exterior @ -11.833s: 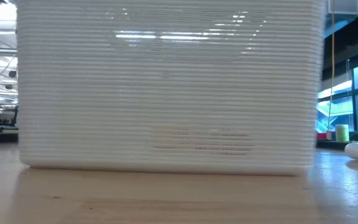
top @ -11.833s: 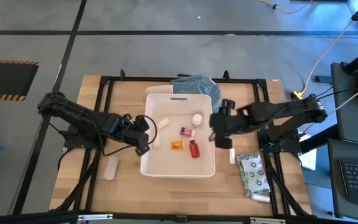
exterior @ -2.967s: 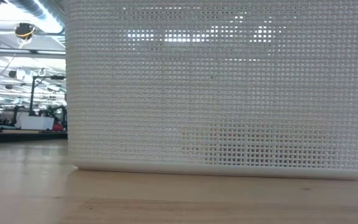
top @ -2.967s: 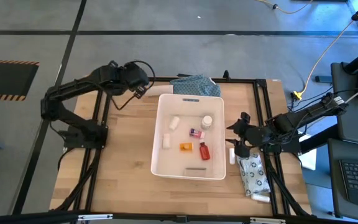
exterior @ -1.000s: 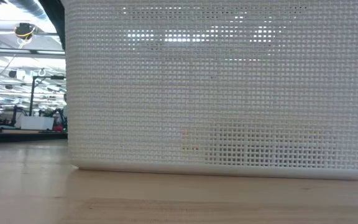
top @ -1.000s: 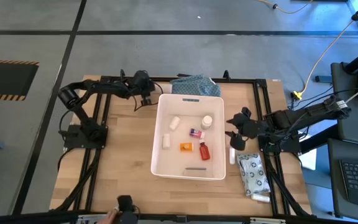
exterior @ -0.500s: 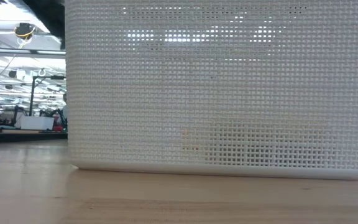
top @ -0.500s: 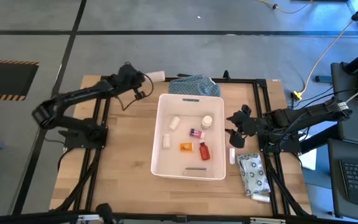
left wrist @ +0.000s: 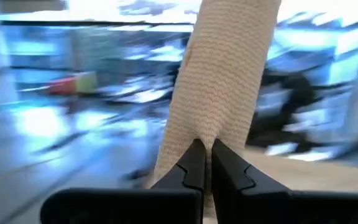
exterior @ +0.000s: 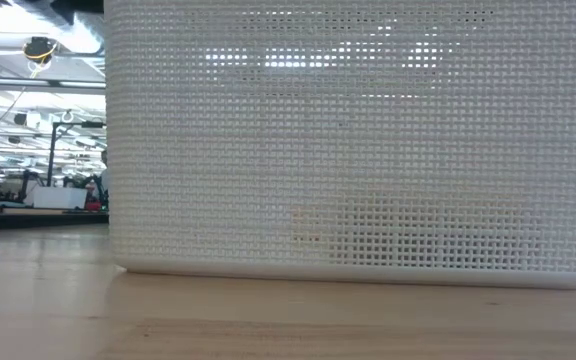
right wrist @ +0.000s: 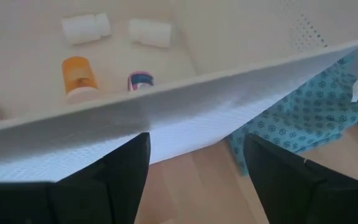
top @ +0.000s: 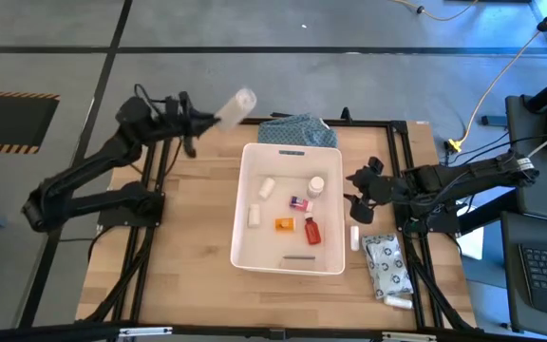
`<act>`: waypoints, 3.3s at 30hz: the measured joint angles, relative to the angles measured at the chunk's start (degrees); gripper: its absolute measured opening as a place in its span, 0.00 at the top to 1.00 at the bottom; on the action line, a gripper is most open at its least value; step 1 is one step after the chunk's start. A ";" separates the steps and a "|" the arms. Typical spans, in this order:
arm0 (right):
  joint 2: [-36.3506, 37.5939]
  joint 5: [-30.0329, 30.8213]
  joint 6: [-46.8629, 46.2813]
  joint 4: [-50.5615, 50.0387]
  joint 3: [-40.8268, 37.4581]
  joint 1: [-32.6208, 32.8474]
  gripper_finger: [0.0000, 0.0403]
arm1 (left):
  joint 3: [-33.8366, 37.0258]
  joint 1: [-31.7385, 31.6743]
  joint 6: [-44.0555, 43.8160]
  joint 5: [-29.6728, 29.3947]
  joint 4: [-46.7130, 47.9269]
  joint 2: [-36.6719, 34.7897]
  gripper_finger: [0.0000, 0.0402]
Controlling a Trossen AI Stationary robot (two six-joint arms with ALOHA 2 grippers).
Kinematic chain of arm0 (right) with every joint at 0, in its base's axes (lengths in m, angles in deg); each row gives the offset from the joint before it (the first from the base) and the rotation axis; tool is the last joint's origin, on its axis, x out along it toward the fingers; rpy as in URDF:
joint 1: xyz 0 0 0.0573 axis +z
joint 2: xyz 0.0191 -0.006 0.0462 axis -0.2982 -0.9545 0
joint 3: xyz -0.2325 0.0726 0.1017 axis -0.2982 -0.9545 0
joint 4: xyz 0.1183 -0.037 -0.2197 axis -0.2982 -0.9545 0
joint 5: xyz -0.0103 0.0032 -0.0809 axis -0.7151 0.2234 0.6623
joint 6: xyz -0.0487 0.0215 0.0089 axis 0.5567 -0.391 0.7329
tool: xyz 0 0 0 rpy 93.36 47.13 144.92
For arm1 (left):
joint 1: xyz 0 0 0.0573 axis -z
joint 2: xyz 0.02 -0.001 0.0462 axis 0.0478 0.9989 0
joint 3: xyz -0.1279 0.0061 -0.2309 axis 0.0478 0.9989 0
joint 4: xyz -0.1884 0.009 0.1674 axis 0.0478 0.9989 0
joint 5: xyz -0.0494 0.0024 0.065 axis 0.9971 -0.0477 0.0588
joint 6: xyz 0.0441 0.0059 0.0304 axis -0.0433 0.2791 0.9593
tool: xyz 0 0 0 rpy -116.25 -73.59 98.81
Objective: Pick & place medical supplies in basket/bin
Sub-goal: Put the white bandage into the white bin, then put the top white rolled gauze into the white bin
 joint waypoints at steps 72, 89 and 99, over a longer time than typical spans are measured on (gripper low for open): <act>0.00 -18.63 -18.95 -4.58 0.03 -2.95 0.36 | -53.90 52.53 -28.62 -21.29 60.91 68.38 0.70; -4.37 -20.58 -53.51 -20.30 0.07 -0.76 0.36 | -53.92 49.46 -3.56 -38.90 49.65 50.04 0.75; -18.85 -20.83 -64.77 -18.31 0.07 5.39 0.36 | -53.92 49.44 5.64 -42.04 50.69 47.90 0.77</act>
